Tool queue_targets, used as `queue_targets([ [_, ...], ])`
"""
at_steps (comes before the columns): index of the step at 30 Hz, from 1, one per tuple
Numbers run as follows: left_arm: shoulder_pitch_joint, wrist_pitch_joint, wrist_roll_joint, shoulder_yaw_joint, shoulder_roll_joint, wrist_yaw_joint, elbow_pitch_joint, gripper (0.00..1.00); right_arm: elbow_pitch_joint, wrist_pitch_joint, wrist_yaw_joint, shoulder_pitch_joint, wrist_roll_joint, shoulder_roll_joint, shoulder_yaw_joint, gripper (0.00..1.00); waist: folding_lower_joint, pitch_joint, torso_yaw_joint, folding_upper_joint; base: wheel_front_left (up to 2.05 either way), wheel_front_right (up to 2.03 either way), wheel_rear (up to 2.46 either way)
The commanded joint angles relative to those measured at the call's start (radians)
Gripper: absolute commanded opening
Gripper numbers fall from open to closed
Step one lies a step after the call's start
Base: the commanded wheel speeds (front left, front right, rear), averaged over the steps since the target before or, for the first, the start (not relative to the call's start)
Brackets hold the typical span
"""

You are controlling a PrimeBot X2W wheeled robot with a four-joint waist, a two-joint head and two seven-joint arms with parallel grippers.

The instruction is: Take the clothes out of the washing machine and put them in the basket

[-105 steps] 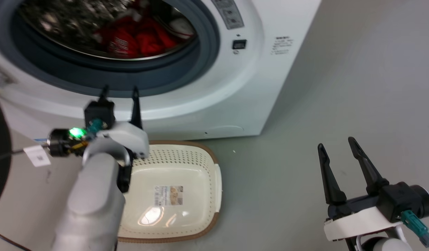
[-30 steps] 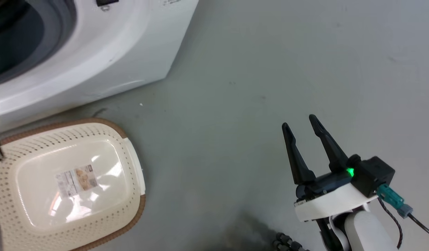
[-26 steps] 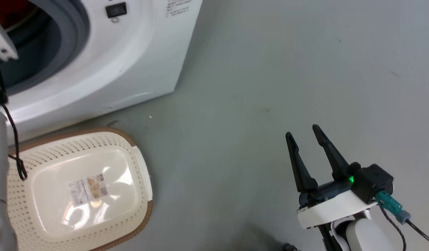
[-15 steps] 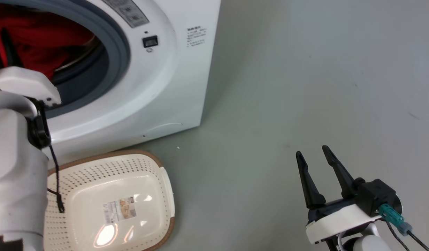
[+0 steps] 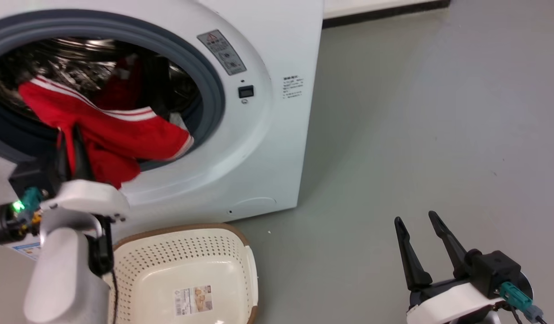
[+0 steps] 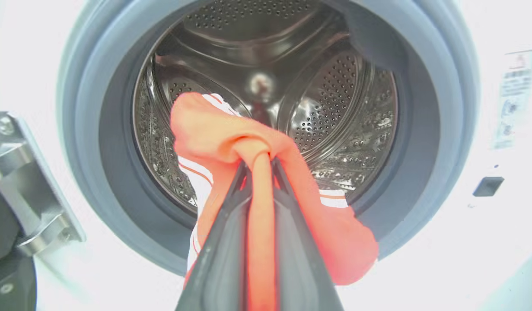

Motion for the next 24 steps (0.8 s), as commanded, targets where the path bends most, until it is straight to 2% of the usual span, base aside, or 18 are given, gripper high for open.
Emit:
queue_targets([
  [1,0.038,-0.005,0.007,-0.004,-0.015,-0.005,-0.020,0.00,-0.008,0.005,-0.001,0.020,-0.002,0.001,-0.004,1.00,0.0003,-0.041,0.033,0.0000,0.00,0.00,0.00],
  [7,0.182,-0.004,0.015,-0.029,-0.067,-0.026,-0.111,0.00,-0.041,0.027,-0.001,0.061,-0.013,0.001,-0.021,1.00,0.0003,-0.082,0.084,0.0000,0.00,0.00,0.00],
  [13,0.315,0.010,-0.007,-0.054,-0.110,-0.027,-0.143,0.00,-0.073,0.047,-0.001,0.081,-0.016,0.001,-0.028,1.00,0.0003,-0.079,0.125,0.0000,0.00,0.00,0.00],
  [19,0.373,0.015,-0.026,-0.067,-0.136,-0.021,-0.111,0.00,-0.097,0.053,-0.001,0.052,-0.018,0.001,-0.018,1.00,0.0003,-0.017,0.134,0.0000,0.00,0.00,0.00],
  [23,0.336,0.007,-0.042,-0.068,-0.147,-0.013,-0.041,0.00,-0.114,0.052,-0.001,0.007,-0.021,0.001,-0.007,1.00,0.0003,0.099,0.119,0.0000,0.00,0.00,0.00],
  [24,0.336,0.007,-0.042,-0.068,-0.147,-0.013,-0.041,0.00,-0.114,0.052,-0.001,0.007,-0.021,0.001,-0.007,1.00,0.0003,0.099,0.119,0.0000,0.00,0.00,0.00],
])
